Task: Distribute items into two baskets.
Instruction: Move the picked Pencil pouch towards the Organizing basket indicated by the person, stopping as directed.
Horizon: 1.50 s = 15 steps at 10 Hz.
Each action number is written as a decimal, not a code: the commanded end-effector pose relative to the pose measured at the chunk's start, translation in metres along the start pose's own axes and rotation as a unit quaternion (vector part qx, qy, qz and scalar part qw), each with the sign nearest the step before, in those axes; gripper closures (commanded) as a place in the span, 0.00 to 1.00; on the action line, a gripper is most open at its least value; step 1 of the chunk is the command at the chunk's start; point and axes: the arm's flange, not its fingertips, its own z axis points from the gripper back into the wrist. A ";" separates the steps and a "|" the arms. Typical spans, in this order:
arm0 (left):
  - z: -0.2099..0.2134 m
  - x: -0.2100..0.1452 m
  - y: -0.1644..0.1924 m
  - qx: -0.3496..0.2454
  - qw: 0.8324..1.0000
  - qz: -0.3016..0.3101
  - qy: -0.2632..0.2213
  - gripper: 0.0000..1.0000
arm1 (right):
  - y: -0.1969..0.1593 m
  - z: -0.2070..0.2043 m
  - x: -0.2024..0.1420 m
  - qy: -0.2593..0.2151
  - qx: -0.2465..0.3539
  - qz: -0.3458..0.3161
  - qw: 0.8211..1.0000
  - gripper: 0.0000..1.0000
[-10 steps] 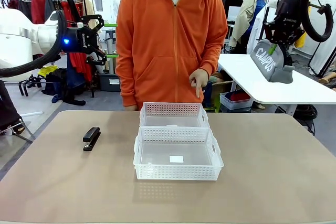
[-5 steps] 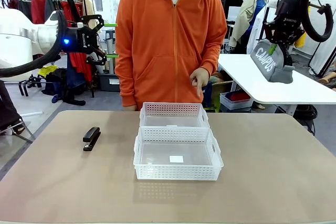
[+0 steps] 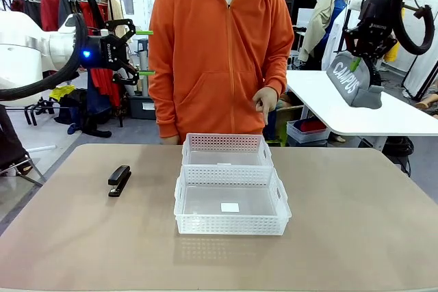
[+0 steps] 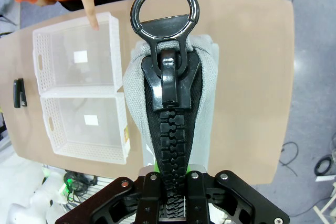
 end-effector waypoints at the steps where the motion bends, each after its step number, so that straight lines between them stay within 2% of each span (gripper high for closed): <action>1: 0.001 0.000 -0.002 -0.002 1.000 -0.001 -0.001 0.00 | 0.001 0.003 -0.001 -0.002 0.000 0.001 1.000 1.00; 13: 0.001 0.000 -0.002 -0.002 1.000 -0.001 -0.001 0.00 | 0.000 0.000 0.000 0.000 0.000 0.000 1.000 1.00; 14: 0.001 0.000 -0.002 -0.002 1.000 -0.001 -0.001 0.00 | 0.011 -0.001 0.004 0.016 0.010 0.051 0.999 1.00; 15: 0.001 0.000 -0.002 -0.002 1.000 -0.001 -0.001 0.00 | 0.019 0.000 0.015 0.011 0.004 0.088 0.996 1.00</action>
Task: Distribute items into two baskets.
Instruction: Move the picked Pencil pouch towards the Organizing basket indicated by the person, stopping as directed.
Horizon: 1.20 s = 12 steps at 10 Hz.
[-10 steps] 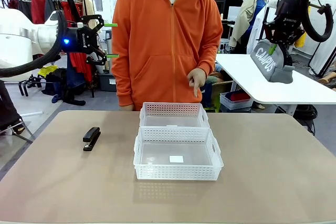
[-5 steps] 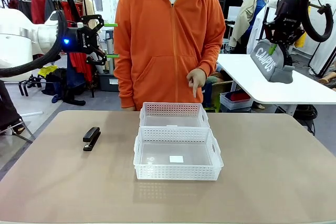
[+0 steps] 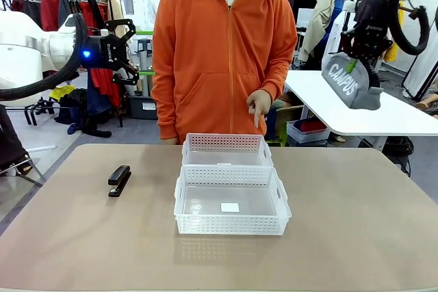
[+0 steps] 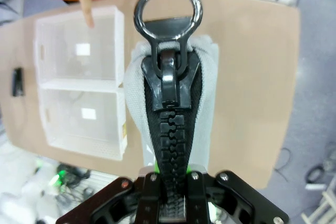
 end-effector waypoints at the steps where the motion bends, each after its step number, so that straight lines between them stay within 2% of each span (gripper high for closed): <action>1: 0.001 0.000 -0.002 -0.002 1.000 -0.001 -0.001 0.00 | 0.017 0.006 0.021 -0.001 -0.001 0.084 0.996 1.00; 2: 0.001 0.000 -0.002 -0.002 1.000 -0.001 -0.001 0.00 | 0.030 0.009 0.029 0.016 0.007 0.145 0.989 1.00; 4: 0.001 0.000 -0.002 -0.002 1.000 -0.001 -0.001 0.00 | 0.059 0.010 0.039 0.014 0.005 0.247 0.969 1.00; 7: 0.001 0.000 -0.002 -0.002 1.000 -0.001 -0.001 0.00 | 0.096 0.009 0.051 0.013 0.001 0.379 0.925 1.00; 9: 0.001 0.000 -0.002 -0.002 1.000 -0.001 -0.001 0.00 | 0.111 0.002 0.055 0.003 0.009 0.416 0.909 1.00; 10: 0.001 0.000 -0.002 -0.002 1.000 -0.001 -0.001 0.00 | 0.108 0.005 0.053 -0.007 0.008 0.388 0.922 1.00; 11: 0.001 0.000 -0.002 -0.002 1.000 -0.001 -0.001 0.00 | 0.109 -0.009 0.038 0.008 0.014 0.394 0.919 1.00; 12: 0.001 0.000 -0.002 -0.002 1.000 -0.001 -0.001 0.00 | 0.109 -0.009 0.038 0.008 0.014 0.394 0.919 1.00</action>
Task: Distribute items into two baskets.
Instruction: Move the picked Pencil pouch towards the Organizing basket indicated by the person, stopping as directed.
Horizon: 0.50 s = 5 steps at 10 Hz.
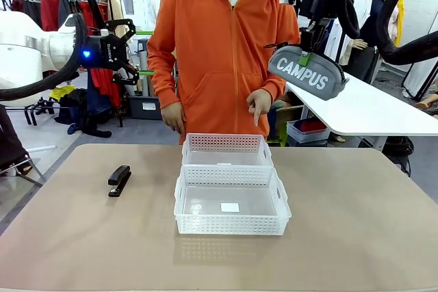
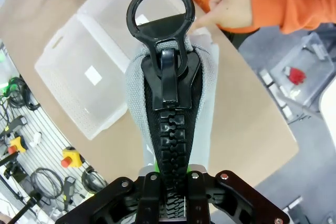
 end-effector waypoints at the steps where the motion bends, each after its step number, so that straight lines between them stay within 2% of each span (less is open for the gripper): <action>1: 0.001 0.000 -0.002 -0.002 1.000 -0.001 -0.001 0.00 | 0.002 0.002 -0.003 0.002 0.000 -0.001 1.000 1.00; 4: 0.001 0.000 -0.002 -0.002 1.000 -0.001 -0.001 0.00 | 0.000 0.000 0.000 0.000 0.000 0.000 1.000 1.00; 5: 0.001 0.000 -0.002 -0.002 1.000 -0.001 -0.001 0.00 | 0.007 -0.011 0.013 -0.007 0.010 0.056 0.998 1.00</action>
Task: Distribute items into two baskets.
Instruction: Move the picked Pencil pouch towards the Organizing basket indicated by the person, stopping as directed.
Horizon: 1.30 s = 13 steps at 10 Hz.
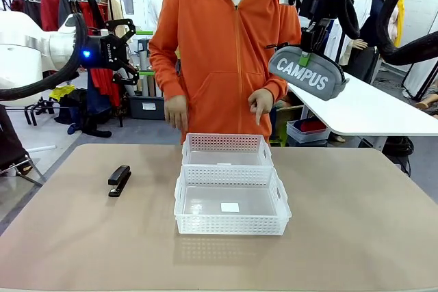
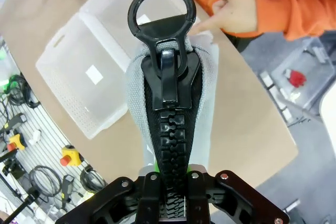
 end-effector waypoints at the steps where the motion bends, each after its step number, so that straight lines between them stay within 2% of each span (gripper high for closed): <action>1: 0.001 0.000 -0.002 -0.002 1.000 -0.001 -0.001 0.00 | 0.004 -0.014 0.024 -0.004 -0.001 0.076 0.997 1.00; 3: 0.001 0.000 -0.002 -0.002 1.000 -0.001 -0.001 0.00 | 0.008 -0.028 0.047 0.006 -0.002 0.133 0.991 1.00; 5: 0.001 0.000 -0.002 -0.002 1.000 -0.001 -0.001 0.00 | 0.018 -0.046 0.066 0.022 -0.008 0.230 0.973 1.00; 7: 0.001 0.000 -0.002 -0.002 1.000 -0.001 -0.001 0.00 | 0.032 -0.079 0.088 0.053 0.014 0.282 0.958 1.00; 9: 0.001 0.000 -0.002 -0.002 1.000 -0.001 -0.001 0.00 | 0.039 -0.091 0.094 0.050 0.035 0.296 0.953 1.00; 13: 0.001 0.000 -0.002 -0.002 1.000 -0.001 -0.001 0.00 | 0.042 -0.090 0.094 0.030 0.051 0.291 0.955 1.00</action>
